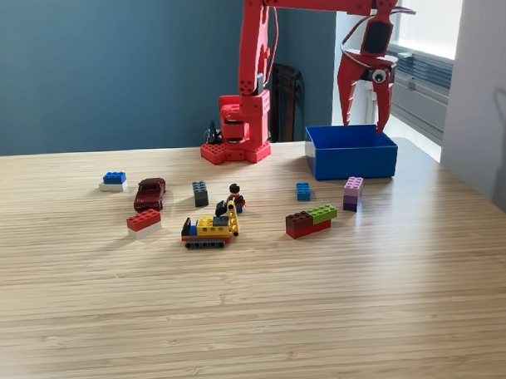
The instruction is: Grasp a lego block and put it in the bin.
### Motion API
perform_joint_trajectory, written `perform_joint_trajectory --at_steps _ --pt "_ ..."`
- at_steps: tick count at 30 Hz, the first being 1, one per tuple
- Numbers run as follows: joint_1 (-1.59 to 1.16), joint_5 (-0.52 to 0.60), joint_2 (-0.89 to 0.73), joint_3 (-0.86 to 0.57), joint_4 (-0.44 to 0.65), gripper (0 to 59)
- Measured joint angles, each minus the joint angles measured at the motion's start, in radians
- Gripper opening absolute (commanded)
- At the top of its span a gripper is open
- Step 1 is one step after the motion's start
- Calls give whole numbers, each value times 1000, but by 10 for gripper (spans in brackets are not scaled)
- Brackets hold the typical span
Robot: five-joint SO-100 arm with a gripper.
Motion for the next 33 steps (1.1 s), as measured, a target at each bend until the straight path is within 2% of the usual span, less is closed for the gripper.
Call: perform_joint_trajectory --at_steps 2,5,7,13,17,26,33 --pt "0 -2 0 -17 5 233" --pt "2 -2 0 -41 8 69" --pt "9 6 0 -61 8 0" --pt "172 58 -3 -166 8 0" --pt "399 34 -3 -207 29 0" --pt "951 -129 -5 -219 43 0" --pt "1120 -170 -5 -219 43 0"
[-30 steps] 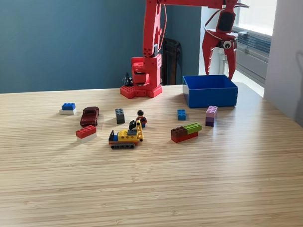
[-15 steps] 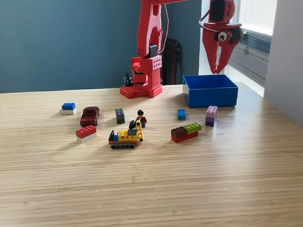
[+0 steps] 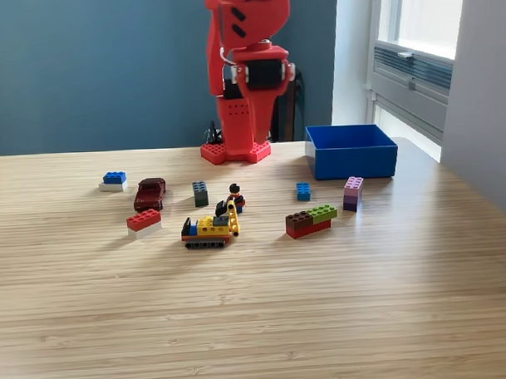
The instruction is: Grasp a lego block and put it in the bin.
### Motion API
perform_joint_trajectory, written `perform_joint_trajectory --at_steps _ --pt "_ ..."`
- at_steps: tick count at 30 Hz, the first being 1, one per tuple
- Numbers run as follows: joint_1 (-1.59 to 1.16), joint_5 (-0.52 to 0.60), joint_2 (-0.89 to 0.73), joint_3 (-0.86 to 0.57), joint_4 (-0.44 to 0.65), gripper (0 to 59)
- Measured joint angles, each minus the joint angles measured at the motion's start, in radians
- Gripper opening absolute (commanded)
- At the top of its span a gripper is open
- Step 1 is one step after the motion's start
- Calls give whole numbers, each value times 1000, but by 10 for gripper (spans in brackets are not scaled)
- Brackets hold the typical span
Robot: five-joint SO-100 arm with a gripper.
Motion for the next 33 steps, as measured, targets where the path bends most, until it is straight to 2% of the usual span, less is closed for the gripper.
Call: perform_joint_trajectory --at_steps 33 --pt "3 12 0 -31 0 0"
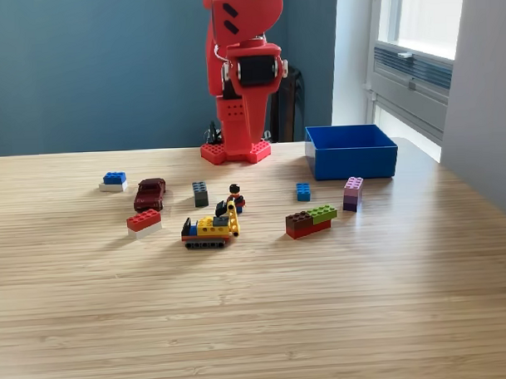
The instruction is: Grasp a lego block and put it in the bin.
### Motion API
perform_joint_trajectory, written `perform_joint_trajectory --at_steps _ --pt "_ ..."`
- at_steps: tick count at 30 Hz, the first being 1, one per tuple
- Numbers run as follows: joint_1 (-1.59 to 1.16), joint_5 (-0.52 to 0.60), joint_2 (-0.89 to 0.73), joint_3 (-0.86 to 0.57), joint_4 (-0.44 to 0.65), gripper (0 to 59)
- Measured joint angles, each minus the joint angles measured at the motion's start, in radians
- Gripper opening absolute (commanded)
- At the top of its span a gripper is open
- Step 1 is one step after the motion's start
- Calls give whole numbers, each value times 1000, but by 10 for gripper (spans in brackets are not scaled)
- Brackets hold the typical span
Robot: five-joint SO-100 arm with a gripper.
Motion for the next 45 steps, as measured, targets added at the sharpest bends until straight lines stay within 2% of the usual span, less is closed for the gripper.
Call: perform_joint_trajectory --at_steps 13,21,25,29,34,38,42,45 --pt "75 -3 0 0 0 0" --pt "204 -84 0 0 0 0" --pt "299 -176 0 0 0 0" --pt "405 -334 0 0 -6 0" --pt "522 -514 0 0 -63 0" --pt "584 -597 0 17 -118 0" --pt "621 -565 0 60 -189 3" --pt "611 -474 0 89 -227 108"
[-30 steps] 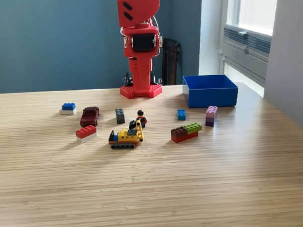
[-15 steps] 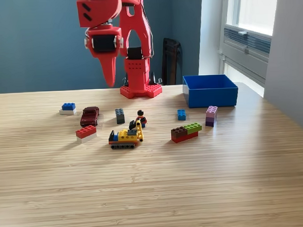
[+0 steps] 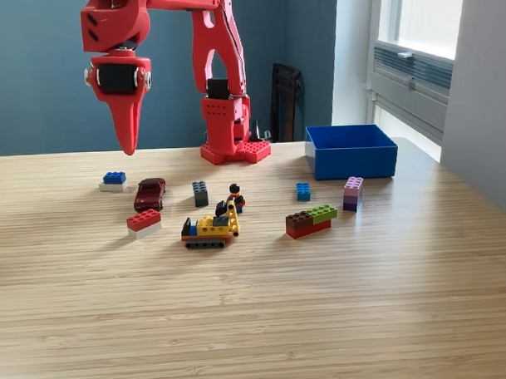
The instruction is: Grasp a lego block and put it in the bin.
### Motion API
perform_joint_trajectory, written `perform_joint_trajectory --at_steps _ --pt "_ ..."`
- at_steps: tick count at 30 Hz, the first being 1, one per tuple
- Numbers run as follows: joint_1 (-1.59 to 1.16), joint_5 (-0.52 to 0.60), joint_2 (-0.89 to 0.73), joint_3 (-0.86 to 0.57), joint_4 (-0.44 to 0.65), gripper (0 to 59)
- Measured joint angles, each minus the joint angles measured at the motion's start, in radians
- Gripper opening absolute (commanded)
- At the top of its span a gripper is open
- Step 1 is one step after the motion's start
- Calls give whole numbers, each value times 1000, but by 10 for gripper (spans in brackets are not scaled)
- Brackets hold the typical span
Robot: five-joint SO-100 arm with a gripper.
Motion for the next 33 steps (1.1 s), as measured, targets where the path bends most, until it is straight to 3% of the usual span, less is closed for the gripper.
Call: perform_joint_trajectory --at_steps 7,11,14,18,33 --pt "-2 333 -5 112 -97 313" --pt "-21 546 -17 160 -146 376" --pt "-44 667 -17 166 -161 389" --pt "-72 747 -17 176 -164 393" --pt "-167 891 -17 222 -164 384"
